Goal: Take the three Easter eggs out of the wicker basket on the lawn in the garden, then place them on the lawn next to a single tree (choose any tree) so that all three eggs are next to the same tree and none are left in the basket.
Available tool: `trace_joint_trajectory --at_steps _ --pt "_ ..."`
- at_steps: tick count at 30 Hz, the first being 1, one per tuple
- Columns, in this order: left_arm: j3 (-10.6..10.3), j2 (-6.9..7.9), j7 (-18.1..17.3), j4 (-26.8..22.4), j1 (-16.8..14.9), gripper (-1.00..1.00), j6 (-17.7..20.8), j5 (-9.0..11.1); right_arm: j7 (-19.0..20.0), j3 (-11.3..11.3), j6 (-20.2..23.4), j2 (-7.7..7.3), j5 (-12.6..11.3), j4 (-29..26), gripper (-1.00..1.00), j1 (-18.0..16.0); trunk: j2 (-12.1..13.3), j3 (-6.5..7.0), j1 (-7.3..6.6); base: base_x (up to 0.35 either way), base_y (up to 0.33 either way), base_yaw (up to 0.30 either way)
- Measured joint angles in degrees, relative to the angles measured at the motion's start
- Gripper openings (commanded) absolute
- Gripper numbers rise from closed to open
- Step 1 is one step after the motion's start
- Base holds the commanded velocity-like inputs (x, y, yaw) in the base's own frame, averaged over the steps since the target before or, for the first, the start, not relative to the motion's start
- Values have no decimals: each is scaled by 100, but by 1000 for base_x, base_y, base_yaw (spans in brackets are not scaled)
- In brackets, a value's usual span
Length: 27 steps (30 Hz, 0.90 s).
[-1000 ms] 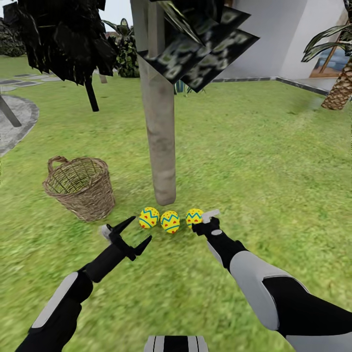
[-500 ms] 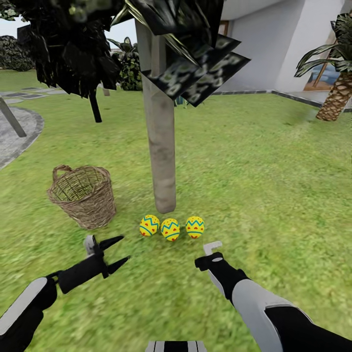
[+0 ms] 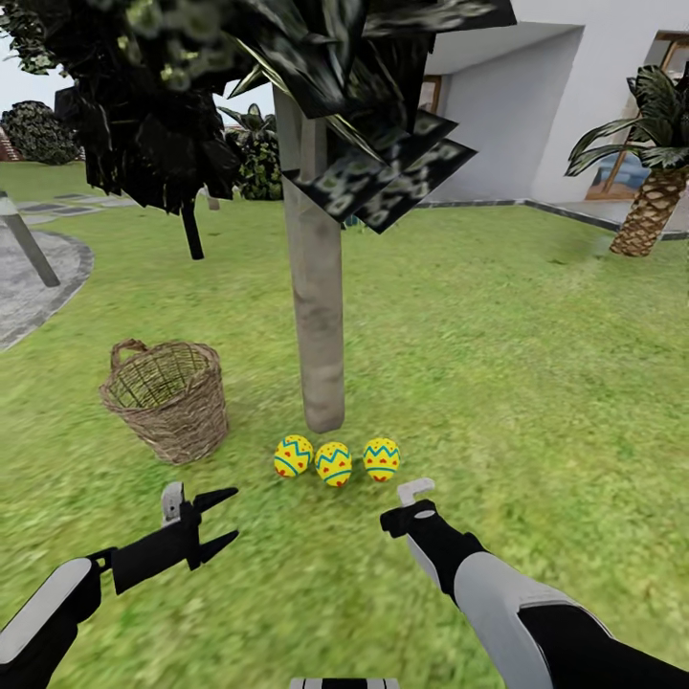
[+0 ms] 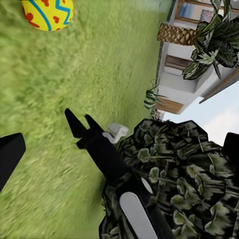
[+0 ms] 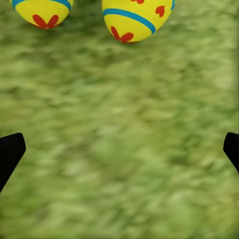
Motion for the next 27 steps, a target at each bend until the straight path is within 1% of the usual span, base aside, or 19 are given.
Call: trace_joint_trajectory --at_steps 4,8,11,15,16,17,19,20,21,24,27 --pt "-7 -15 6 61 0 100 -9 -6 -8 -1 -3 -2 -8 11 100 8 160 72 -88 0 0 0" --pt "-8 -24 7 133 0 100 -16 -9 -21 -1 -4 2 -5 14 100 97 321 144 -175 0 0 0" --pt "-12 -30 9 262 0 100 -18 -11 -22 -1 -9 -1 -3 14 100 111 441 198 -241 0 0 0" --pt "-4 -120 12 520 -4 100 -24 -39 -23 -1 -12 -15 -15 9 100 131 601 269 -329 0 0 0" --pt "-2 -135 12 553 -6 100 -25 -100 -25 -1 -12 -18 -21 8 100 132 641 287 -351 0 0 0" --pt "-1 -149 14 577 -7 100 -27 -208 -29 -1 -11 -17 -26 11 100 133 681 305 -373 0 0 0" --pt "15 -236 14 625 -8 100 -59 -619 -37 -1 -11 -22 -36 18 100 153 762 341 -417 0 0 0" --pt "26 -321 11 716 -9 100 -116 -939 -39 -2 -11 -33 -40 21 100 178 802 359 -439 0 0 0" --pt "36 -475 2 1076 -59 100 -259 -1473 -41 -13 -7 -168 -46 44 100 314 842 376 -460 0 0 0" --pt "27 -494 2 1134 -69 100 -347 -1518 -39 -13 -7 -234 -52 107 100 423 962 431 -527 0 0 0" --pt "9 -495 -2 1221 -70 100 -626 -1625 -40 -17 -11 -285 -51 140 100 563 1083 484 -593 0 0 0"
